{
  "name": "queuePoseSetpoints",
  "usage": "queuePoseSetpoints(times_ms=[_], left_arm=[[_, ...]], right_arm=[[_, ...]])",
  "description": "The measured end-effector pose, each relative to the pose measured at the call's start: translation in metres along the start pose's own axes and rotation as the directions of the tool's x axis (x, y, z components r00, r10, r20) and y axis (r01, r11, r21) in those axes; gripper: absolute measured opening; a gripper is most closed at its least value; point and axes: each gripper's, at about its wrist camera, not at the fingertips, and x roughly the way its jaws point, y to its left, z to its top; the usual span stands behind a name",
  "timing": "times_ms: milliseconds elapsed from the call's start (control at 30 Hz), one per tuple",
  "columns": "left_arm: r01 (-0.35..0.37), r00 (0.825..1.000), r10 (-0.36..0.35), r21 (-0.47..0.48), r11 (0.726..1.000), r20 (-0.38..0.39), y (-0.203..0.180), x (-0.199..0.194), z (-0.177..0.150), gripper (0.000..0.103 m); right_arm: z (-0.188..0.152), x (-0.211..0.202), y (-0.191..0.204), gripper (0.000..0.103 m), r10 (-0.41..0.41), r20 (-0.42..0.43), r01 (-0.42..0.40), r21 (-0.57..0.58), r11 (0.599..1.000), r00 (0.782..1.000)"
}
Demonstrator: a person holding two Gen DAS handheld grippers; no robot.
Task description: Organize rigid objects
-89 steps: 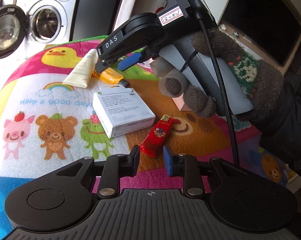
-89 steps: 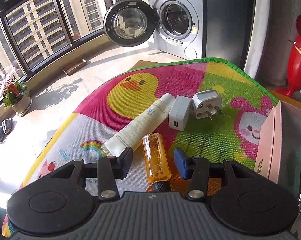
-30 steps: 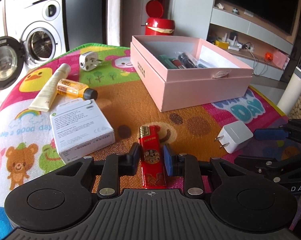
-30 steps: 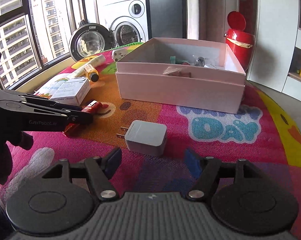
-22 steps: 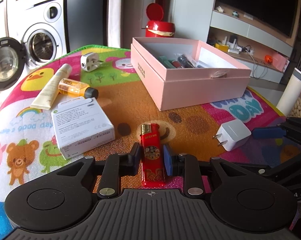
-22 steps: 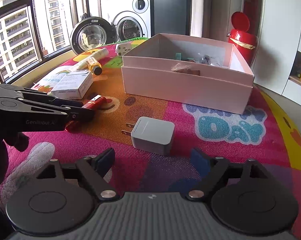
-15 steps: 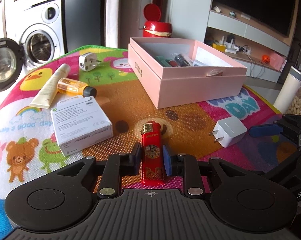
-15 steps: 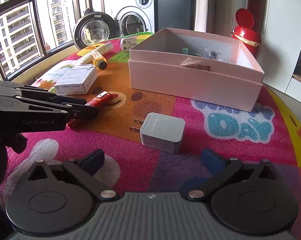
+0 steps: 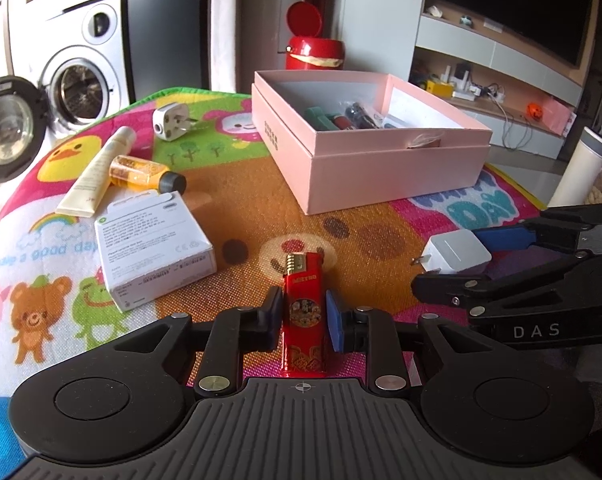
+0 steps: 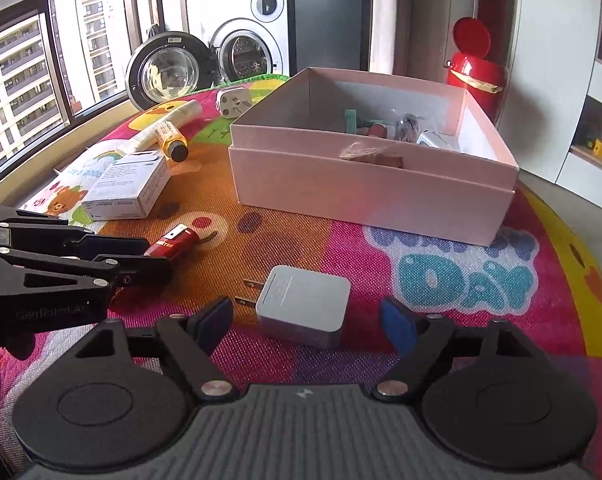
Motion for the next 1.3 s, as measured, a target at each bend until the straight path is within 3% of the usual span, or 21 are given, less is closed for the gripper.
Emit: queuePoseSetpoints(times_ms=[33, 167, 267, 400, 433, 467, 500, 667, 767, 833, 900, 933, 967, 1100, 1200, 1300], left_arm=[[-0.002, 1.000, 0.002, 0.008, 1.000, 0.004, -0.001, 0.000, -0.001, 0.027], [-0.001, 0.999, 0.000, 0.030, 1.000, 0.033, -0.003, -0.002, -0.006, 0.027], [0.039, 0.999, -0.041, 0.066, 0.997, 0.030, -0.007, -0.010, -0.011, 0.027], [0.081, 0.996, -0.084, 0.099, 0.992, 0.033, -0.014, -0.024, -0.014, 0.027], [0.085, 0.995, -0.090, 0.098, 0.991, 0.047, -0.014, -0.030, -0.010, 0.027], [0.085, 0.993, -0.092, 0.097, 0.992, 0.071, -0.014, -0.036, -0.004, 0.027], [0.084, 0.991, -0.093, 0.097, 0.992, 0.094, -0.013, -0.042, 0.002, 0.027], [0.057, 0.967, -0.080, 0.101, 0.993, 0.243, -0.007, -0.071, 0.044, 0.027], [0.044, 0.965, -0.065, 0.089, 0.995, 0.253, -0.004, -0.073, 0.047, 0.027], [0.067, 0.972, -0.080, 0.066, 0.996, 0.221, 0.000, -0.068, 0.040, 0.027], [0.093, 0.981, -0.098, 0.039, 0.995, 0.167, 0.003, -0.057, 0.028, 0.027], [0.099, 0.984, -0.103, 0.031, 0.995, 0.144, 0.004, -0.051, 0.023, 0.027], [0.105, 0.987, -0.107, 0.022, 0.994, 0.123, 0.004, -0.046, 0.017, 0.027], [0.124, 0.991, -0.123, -0.010, 0.992, 0.049, 0.002, -0.030, -0.002, 0.027], [0.123, 0.992, -0.124, 0.007, 0.992, 0.032, -0.004, -0.026, -0.010, 0.027], [0.128, 0.991, -0.128, 0.015, 0.992, 0.028, -0.008, -0.026, -0.014, 0.027]], right_arm=[[0.001, 0.000, 0.001, 0.062, -0.003, -0.002, 0.003, -0.006, 1.000, 1.000], [-0.002, -0.005, 0.002, 0.062, -0.002, -0.007, 0.001, -0.041, 0.999, 1.000], [-0.004, -0.013, 0.001, 0.062, -0.002, -0.009, 0.002, -0.076, 0.997, 1.000], [0.000, -0.037, -0.006, 0.061, -0.014, 0.041, 0.018, -0.100, 0.995, 0.999], [0.006, -0.050, -0.010, 0.050, -0.015, 0.076, 0.023, -0.102, 0.995, 0.997], [0.012, -0.059, -0.014, 0.025, -0.022, 0.092, 0.032, -0.104, 0.994, 0.995], [0.017, -0.066, -0.017, 0.021, -0.024, 0.107, 0.035, -0.102, 0.994, 0.994], [0.047, -0.102, -0.040, 0.021, -0.071, 0.237, 0.089, -0.065, 0.994, 0.969], [0.043, -0.102, -0.047, 0.021, -0.084, 0.235, 0.098, -0.052, 0.994, 0.968], [0.033, -0.095, -0.049, 0.022, -0.072, 0.207, 0.085, -0.052, 0.995, 0.976], [0.020, -0.082, -0.049, 0.037, -0.083, 0.160, 0.093, -0.055, 0.994, 0.984], [0.015, -0.075, -0.050, 0.054, -0.091, 0.140, 0.099, -0.047, 0.994, 0.986], [0.010, -0.065, -0.050, 0.060, -0.096, 0.116, 0.100, -0.030, 0.994, 0.989], [0.001, -0.035, -0.051, 0.060, -0.061, 0.034, 0.059, 0.047, 0.997, 0.998], [0.005, -0.018, -0.047, 0.060, -0.028, 0.020, 0.027, 0.079, 0.997, 0.999], [0.015, 0.001, -0.041, 0.060, -0.052, 0.023, 0.050, 0.087, 0.995, 0.998]])
